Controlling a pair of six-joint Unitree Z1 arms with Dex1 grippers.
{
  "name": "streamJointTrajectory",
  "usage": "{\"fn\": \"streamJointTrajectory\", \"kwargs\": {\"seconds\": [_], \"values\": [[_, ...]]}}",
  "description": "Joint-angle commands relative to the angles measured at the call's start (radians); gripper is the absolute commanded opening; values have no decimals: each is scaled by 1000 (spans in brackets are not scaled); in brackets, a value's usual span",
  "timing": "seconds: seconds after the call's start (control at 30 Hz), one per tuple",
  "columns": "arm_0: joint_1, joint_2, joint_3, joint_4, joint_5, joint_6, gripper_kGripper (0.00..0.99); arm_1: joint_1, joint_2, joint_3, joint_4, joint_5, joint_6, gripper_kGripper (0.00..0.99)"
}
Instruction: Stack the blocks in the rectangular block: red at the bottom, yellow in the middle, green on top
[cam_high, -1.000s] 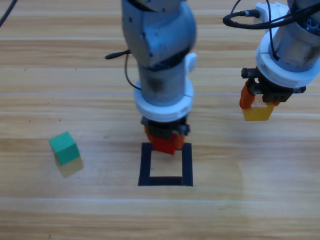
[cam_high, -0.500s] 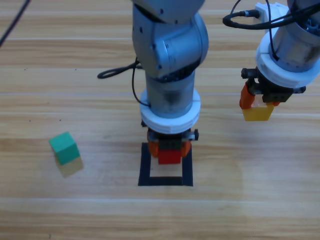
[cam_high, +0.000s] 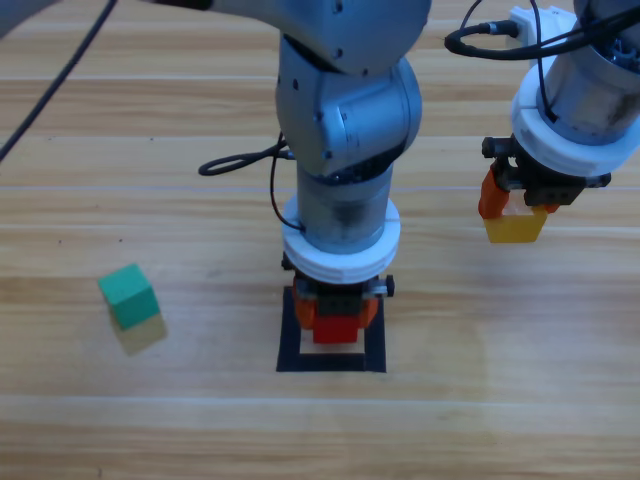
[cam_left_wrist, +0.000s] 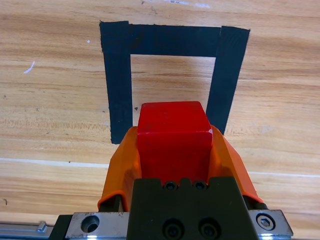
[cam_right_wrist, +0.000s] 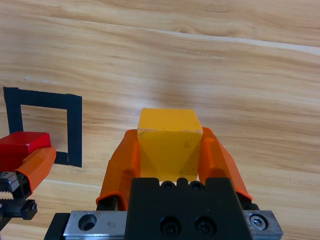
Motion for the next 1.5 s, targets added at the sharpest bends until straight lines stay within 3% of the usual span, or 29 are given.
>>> {"fn": "streamJointTrajectory", "kwargs": {"seconds": [0.03, 1.5], "values": [[-4, 67, 13, -20, -3, 16, 0, 23, 60, 7, 20, 4, -6, 0], [41, 92, 68, -90, -5, 81, 0, 23, 80, -2, 20, 4, -6, 0]]}}
